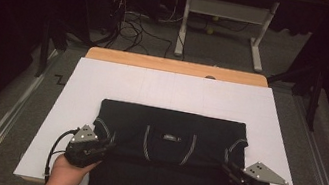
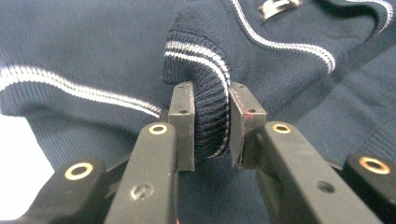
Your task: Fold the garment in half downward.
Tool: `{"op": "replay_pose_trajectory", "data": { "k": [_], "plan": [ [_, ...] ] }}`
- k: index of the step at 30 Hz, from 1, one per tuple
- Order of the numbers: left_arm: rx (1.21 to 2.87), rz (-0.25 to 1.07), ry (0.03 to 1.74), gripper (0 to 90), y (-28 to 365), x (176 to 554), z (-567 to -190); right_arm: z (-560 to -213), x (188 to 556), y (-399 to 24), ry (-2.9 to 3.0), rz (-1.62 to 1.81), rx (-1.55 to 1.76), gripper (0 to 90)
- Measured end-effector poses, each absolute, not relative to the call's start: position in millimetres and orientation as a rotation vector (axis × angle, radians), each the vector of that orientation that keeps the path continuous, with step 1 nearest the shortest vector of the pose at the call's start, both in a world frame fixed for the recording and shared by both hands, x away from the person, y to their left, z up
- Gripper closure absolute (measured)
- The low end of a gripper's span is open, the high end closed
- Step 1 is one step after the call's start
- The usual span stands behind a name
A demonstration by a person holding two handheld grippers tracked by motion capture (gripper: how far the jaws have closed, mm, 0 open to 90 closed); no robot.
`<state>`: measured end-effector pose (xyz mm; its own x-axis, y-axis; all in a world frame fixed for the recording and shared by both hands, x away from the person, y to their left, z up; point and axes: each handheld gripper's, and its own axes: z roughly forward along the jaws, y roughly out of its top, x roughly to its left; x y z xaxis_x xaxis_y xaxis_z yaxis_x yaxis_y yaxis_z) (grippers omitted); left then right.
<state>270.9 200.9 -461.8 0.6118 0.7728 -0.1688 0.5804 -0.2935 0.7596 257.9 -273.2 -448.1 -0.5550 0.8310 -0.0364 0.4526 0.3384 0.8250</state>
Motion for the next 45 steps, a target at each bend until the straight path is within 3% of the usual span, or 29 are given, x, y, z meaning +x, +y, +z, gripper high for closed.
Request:
{"op": "replay_pose_trajectory", "data": {
  "k": [17, 23, 30, 38, 40, 45],
  "plan": [
    [2.021, 0.278, 1.119, 53.6, 200, 275, -478, -470, 261, -278, 2.231, 1.052, 1.163, 65.9],
    [1.956, 0.287, 1.124, 35.6, 207, 275, -470, -467, 262, -281, 2.185, 1.142, 1.174, 39.7],
    [1.882, 0.332, 1.12, 19.0, 211, 277, -458, -455, 267, -282, 2.102, 1.221, 1.161, 24.9],
    [1.894, 0.289, 1.09, 0.3, 194, 291, -441, -443, 286, -269, 2.089, 1.257, 1.14, 10.0],
    [1.9, 0.283, 1.073, 0.0, 186, 298, -436, -442, 294, -263, 2.082, 1.232, 1.156, 0.3],
    [1.902, 0.294, 1.055, 0.0, 168, 315, -428, -439, 310, -251, 2.106, 1.195, 1.144, 0.0]
  ]
}}
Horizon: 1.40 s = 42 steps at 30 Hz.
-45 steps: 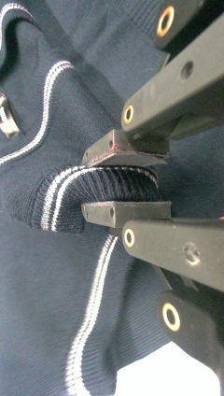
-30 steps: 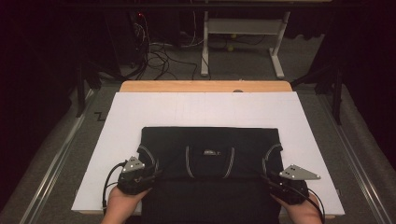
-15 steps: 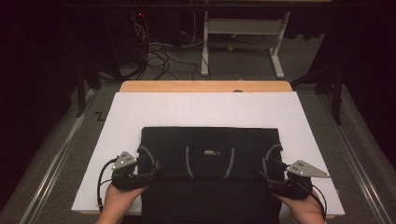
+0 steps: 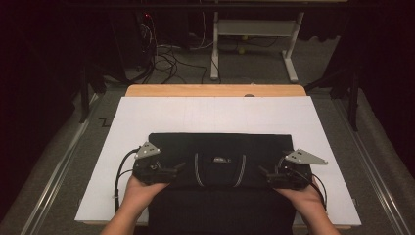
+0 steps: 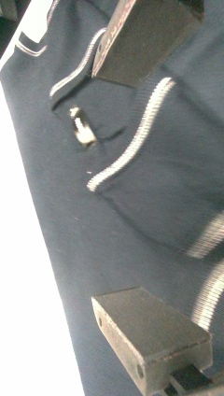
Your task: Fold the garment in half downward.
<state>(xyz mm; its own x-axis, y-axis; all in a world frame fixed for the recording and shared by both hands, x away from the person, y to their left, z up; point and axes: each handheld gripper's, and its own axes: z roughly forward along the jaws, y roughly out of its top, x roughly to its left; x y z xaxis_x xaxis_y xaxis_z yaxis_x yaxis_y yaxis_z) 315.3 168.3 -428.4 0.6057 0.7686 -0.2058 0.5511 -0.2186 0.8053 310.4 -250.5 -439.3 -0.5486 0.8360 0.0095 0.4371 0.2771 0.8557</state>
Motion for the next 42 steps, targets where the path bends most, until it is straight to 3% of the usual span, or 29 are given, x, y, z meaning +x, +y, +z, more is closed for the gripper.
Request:
{"op": "replay_pose_trajectory", "data": {
  "k": [8, 15, 23, 27, 32, 36, 42],
  "plan": [
    [1.953, 0.258, 1.096, 0.0, 147, 338, -435, -443, 330, -232, 2.188, 1.152, 1.128, 3.0],
    [2.052, 0.245, 1.14, 2.6, 131, 356, -437, -441, 343, -221, 2.25, 1.122, 1.126, 18.7],
    [2.123, 0.144, 1.174, 24.6, 120, 374, -450, -442, 350, -206, 2.327, 1.067, 1.14, 40.0],
    [2.155, 0.12, 1.164, 33.1, 115, 376, -457, -448, 354, -199, 2.374, 1.025, 1.149, 45.4],
    [2.203, 0.139, 1.138, 37.6, 106, 373, -462, -456, 356, -194, 2.417, 0.986, 1.169, 51.8],
    [2.202, 0.152, 1.128, 49.5, 106, 370, -463, -460, 355, -194, 2.421, 0.968, 1.171, 60.3],
    [2.188, 0.179, 1.1, 68.1, 107, 365, -463, -460, 351, -192, 2.404, 0.96, 1.108, 87.5]
  ]
}}
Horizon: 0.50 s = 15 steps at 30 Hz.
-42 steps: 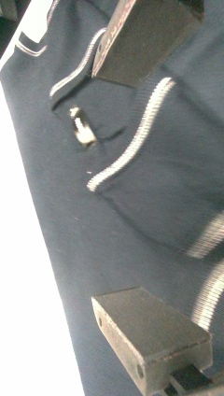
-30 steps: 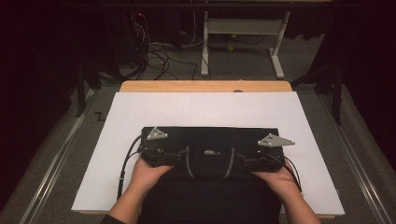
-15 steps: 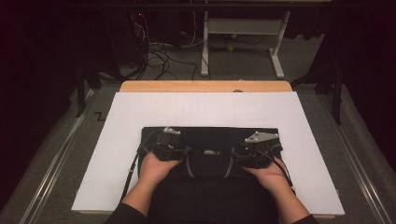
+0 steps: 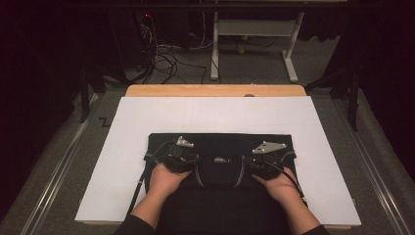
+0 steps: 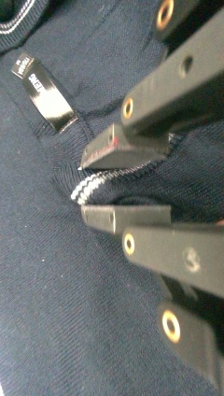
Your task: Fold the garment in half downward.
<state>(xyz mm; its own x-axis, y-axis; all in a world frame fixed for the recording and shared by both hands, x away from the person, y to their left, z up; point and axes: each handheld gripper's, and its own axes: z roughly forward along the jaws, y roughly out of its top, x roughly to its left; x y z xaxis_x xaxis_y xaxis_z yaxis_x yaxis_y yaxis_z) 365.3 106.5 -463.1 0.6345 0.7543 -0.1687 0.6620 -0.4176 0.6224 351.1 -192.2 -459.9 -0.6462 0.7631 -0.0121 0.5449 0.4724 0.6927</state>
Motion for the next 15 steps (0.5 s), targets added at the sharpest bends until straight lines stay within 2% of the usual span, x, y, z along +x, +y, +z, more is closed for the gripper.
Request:
{"op": "replay_pose_trajectory", "data": {
  "k": [4, 15],
  "plan": [
    [2.145, 0.213, 1.1, 72.9, 110, 360, -460, -456, 347, -195, 2.351, 1.0, 1.103, 89.1],
    [2.088, 0.23, 1.062, 73.3, 116, 349, -452, -448, 340, -197, 2.297, 1.049, 1.068, 89.6]
  ]
}}
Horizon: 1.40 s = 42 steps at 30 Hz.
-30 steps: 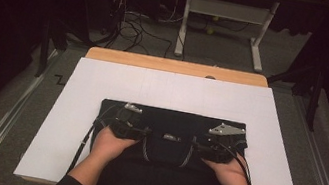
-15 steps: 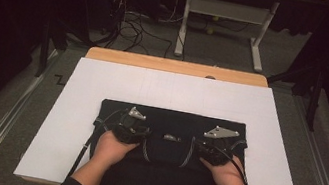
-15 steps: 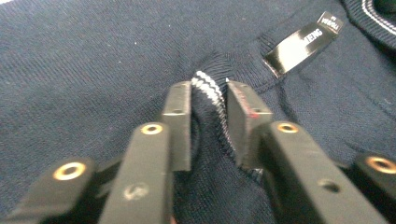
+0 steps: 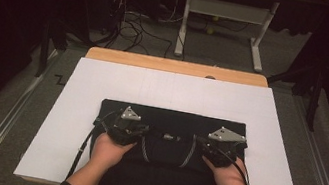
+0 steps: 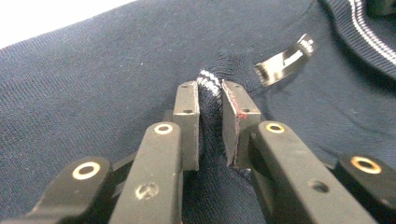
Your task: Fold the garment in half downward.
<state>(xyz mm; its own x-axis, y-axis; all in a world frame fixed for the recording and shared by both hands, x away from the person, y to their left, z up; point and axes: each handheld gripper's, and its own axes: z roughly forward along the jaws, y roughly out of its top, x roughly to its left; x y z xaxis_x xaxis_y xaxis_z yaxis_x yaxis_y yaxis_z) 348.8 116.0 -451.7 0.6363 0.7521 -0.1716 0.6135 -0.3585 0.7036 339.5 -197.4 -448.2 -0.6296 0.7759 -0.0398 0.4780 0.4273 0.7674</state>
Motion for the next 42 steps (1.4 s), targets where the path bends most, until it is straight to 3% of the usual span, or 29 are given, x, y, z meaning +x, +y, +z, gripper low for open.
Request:
{"op": "replay_pose_trajectory", "data": {
  "k": [18, 42],
  "plan": [
    [1.981, 0.192, 0.92, 73.3, 146, 278, -438, -432, 268, -212, 2.256, 1.274, 0.91, 89.6],
    [1.929, 0.116, 0.846, 71.9, 149, 195, -444, -435, 195, -237, 2.304, 1.382, 0.836, 89.4]
  ]
}}
